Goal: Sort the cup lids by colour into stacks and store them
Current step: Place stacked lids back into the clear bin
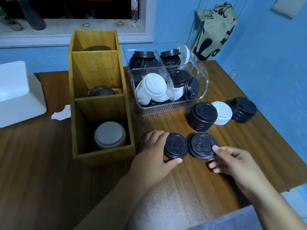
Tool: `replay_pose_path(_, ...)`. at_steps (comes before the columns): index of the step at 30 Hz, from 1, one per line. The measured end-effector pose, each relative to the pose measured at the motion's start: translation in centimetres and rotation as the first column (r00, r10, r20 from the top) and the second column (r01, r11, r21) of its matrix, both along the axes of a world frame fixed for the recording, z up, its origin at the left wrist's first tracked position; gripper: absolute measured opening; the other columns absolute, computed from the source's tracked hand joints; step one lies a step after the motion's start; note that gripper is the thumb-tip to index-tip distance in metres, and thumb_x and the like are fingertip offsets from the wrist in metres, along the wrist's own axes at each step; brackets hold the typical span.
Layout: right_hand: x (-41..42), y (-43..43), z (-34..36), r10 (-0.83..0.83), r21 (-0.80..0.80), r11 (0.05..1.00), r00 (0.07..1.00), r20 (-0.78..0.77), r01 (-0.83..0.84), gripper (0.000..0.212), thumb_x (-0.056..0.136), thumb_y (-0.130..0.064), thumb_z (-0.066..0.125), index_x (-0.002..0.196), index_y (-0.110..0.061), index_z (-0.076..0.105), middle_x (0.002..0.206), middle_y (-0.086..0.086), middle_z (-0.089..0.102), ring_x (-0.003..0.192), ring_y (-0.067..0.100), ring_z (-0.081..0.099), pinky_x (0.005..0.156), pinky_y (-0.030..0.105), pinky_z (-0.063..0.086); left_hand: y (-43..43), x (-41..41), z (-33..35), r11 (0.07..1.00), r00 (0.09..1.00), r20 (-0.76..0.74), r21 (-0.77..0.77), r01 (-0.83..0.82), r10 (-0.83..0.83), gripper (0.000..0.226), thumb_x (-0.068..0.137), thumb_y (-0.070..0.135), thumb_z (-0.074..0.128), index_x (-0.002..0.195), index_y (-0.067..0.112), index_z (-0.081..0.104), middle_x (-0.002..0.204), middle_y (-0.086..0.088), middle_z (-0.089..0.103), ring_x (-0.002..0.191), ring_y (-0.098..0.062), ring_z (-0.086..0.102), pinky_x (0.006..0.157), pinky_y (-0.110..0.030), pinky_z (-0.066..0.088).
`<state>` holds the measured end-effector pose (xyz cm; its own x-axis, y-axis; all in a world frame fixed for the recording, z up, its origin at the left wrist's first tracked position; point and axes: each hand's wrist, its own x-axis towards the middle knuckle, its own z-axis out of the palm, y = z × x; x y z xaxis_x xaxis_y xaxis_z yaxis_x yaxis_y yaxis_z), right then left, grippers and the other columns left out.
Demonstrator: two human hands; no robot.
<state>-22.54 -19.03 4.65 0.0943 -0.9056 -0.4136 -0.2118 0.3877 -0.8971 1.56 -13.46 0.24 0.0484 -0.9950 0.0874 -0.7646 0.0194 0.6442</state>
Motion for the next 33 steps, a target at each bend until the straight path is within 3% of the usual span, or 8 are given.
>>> replay_pose_path(4, -0.4, -0.2, 0.1, 0.075, -0.060, 0.993, 0.932, -0.355, -0.103, 0.042, 0.094, -0.037, 0.068, 0.074, -0.001, 0.072, 0.069, 0.014, 0.072, 0.050, 0.024, 0.060, 0.055, 0.038, 0.053, 0.0, -0.1, 0.1, 1.000, 1.000, 0.005, 0.020, 0.003, -0.004, 0.083, 0.083, 0.062, 0.069, 0.150, 0.029, 0.035, 0.145, 0.020, 0.030, 0.140, -0.001, 0.019, 0.112, -0.021, 0.020)
replay_pose_path(7, -0.8, -0.4, 0.7, 0.154, -0.059, 0.963, 0.721, -0.676, -0.261, 0.051, 0.088, -0.061, 0.062, 0.065, -0.015, 0.068, 0.058, 0.004, 0.068, 0.054, 0.022, 0.065, 0.061, 0.036, 0.055, 0.0, -0.1, 0.2, 1.000, 1.000, 0.004, 0.023, 0.007, -0.007, 0.082, 0.083, 0.061, 0.070, 0.150, 0.028, 0.035, 0.145, 0.019, 0.030, 0.140, -0.001, 0.018, 0.111, -0.019, 0.018)
replay_pose_path(9, -0.9, -0.6, 0.4, 0.055, -0.190, 0.922, 0.600, -0.798, -0.337, 0.044, 0.083, -0.067, 0.061, 0.074, -0.024, 0.064, 0.067, -0.004, 0.066, 0.070, 0.020, 0.064, 0.068, 0.036, 0.052, 0.0, -0.1, 0.2, 1.000, 1.000, 0.007, 0.026, 0.010, -0.010, 0.083, 0.084, 0.061, 0.069, 0.151, 0.028, 0.033, 0.145, 0.019, 0.029, 0.140, -0.001, 0.018, 0.111, -0.020, 0.018)
replay_pose_path(11, -0.3, -0.5, -0.3, -0.034, -0.367, 0.826, 0.612, -0.790, -0.428, 0.039, 0.080, -0.065, 0.066, 0.098, -0.031, 0.062, 0.092, -0.010, 0.060, 0.089, 0.016, 0.057, 0.079, 0.034, 0.048, 0.0, -0.1, 0.1, 1.000, 1.000, 0.008, 0.028, 0.008, -0.009, 0.084, 0.084, 0.061, 0.069, 0.152, 0.028, 0.033, 0.145, 0.019, 0.029, 0.140, -0.002, 0.018, 0.113, -0.022, 0.020)
replay_pose_path(15, 1.0, -0.6, -2.5, 0.041, -0.379, 0.693, 0.558, -0.829, -0.614, 0.064, 0.080, -0.063, 0.070, 0.131, -0.028, 0.055, 0.121, -0.007, 0.059, 0.109, 0.018, 0.049, 0.095, 0.033, 0.043, 0.1, -0.2, 0.1, 1.000, 1.000, 0.015, 0.020, -0.001, 0.001, 0.087, 0.083, 0.061, 0.070, 0.153, 0.026, 0.033, 0.143, 0.018, 0.029, 0.140, -0.003, 0.019, 0.112, -0.023, 0.022)
replay_pose_path(21, 2.0, -0.7, -1.4, 0.058, -0.561, 0.688, 0.805, -0.590, -0.461, 0.059, 0.072, -0.049, 0.085, 0.124, -0.033, 0.064, 0.117, -0.024, 0.062, 0.110, 0.004, 0.055, 0.096, 0.021, 0.040, 0.0, -0.2, 0.0, 1.000, 1.000, 0.000, 0.012, 0.000, 0.000, 0.091, 0.082, 0.060, 0.072, 0.155, 0.025, 0.031, 0.143, 0.016, 0.031, 0.140, -0.004, 0.020, 0.114, -0.026, 0.027)
replay_pose_path(25, 4.5, -0.8, -2.1, 0.227, -0.542, 0.585, 0.763, -0.604, -0.603, 0.062, 0.074, -0.060, 0.077, 0.128, -0.031, 0.066, 0.132, -0.016, 0.059, 0.125, 0.000, 0.048, 0.109, 0.013, 0.029, 0.0, -0.2, -0.1, 1.000, 1.000, -0.007, 0.009, 0.003, -0.003, 0.094, 0.081, 0.058, 0.073, 0.156, 0.023, 0.029, 0.145, 0.012, 0.034, 0.141, -0.008, 0.023, 0.115, -0.029, 0.029)
replay_pose_path(33, 6.3, -0.8, -3.4, 0.271, -0.537, 0.600, 0.782, -0.561, -0.593, 0.054, 0.086, -0.064, 0.061, 0.128, -0.031, 0.068, 0.133, -0.015, 0.058, 0.127, 0.003, 0.048, 0.110, 0.014, 0.028, -0.2, -0.2, -0.4, 1.000, 1.000, -0.013, -0.018, 0.000, 0.000, 0.091, 0.080, 0.053, 0.076, 0.154, 0.021, 0.033, 0.141, 0.008, 0.040, 0.137, -0.012, 0.029, 0.114, -0.034, 0.033)
